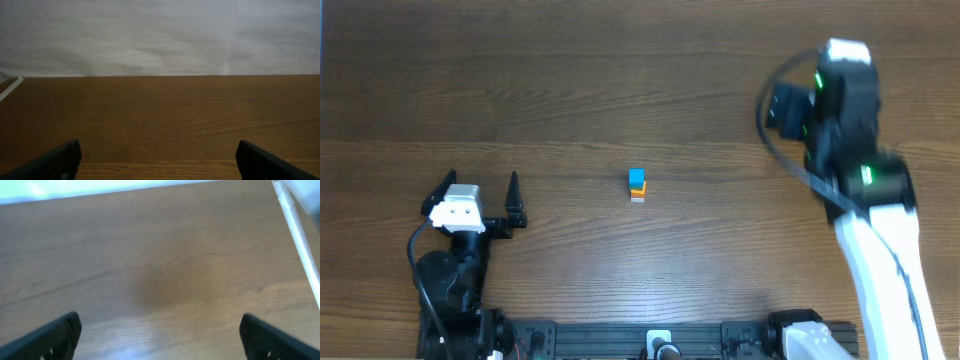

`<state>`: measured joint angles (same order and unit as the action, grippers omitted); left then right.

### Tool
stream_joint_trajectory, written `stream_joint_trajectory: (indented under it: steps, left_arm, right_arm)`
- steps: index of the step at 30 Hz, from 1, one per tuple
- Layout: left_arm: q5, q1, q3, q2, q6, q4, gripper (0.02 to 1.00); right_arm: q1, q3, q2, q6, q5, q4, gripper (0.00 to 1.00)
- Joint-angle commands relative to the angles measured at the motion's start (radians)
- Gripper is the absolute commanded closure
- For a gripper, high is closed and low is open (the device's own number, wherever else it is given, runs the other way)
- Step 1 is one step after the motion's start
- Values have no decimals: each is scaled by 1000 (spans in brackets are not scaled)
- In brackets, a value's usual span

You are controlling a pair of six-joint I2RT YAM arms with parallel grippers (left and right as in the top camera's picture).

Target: Stack Cubes

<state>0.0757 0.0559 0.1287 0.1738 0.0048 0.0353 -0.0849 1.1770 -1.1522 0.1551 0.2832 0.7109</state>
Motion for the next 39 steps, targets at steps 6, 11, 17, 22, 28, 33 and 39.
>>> stream_joint_trajectory:
  steps: [6, 11, 17, 22, 28, 33, 39]
  left_arm:
    - [6, 6, -5, -5, 17, -4, 20]
    - [6, 6, -5, -5, 17, -4, 20]
    - [6, 6, -5, -5, 17, -4, 20]
    - [6, 6, -5, -5, 17, -4, 20]
    - [6, 6, -5, -5, 17, -4, 20]
    - [6, 6, -5, -5, 17, -4, 20]
    - [6, 6, -5, -5, 17, -4, 20]
  right_arm:
    - [2, -553, 534, -48, -116, -294, 9]
    - [2, -809, 709, -48, -164, -510, 7]
    - [3, -956, 812, -58, -163, -639, 9]
    - [3, -1009, 880, -98, -163, -670, 9]
    - [21, -1085, 1020, -127, -163, -669, 7]
    - [27, -1143, 1088, -127, -163, -670, 7]
    - [27, -1172, 1103, -127, -161, -651, 9]
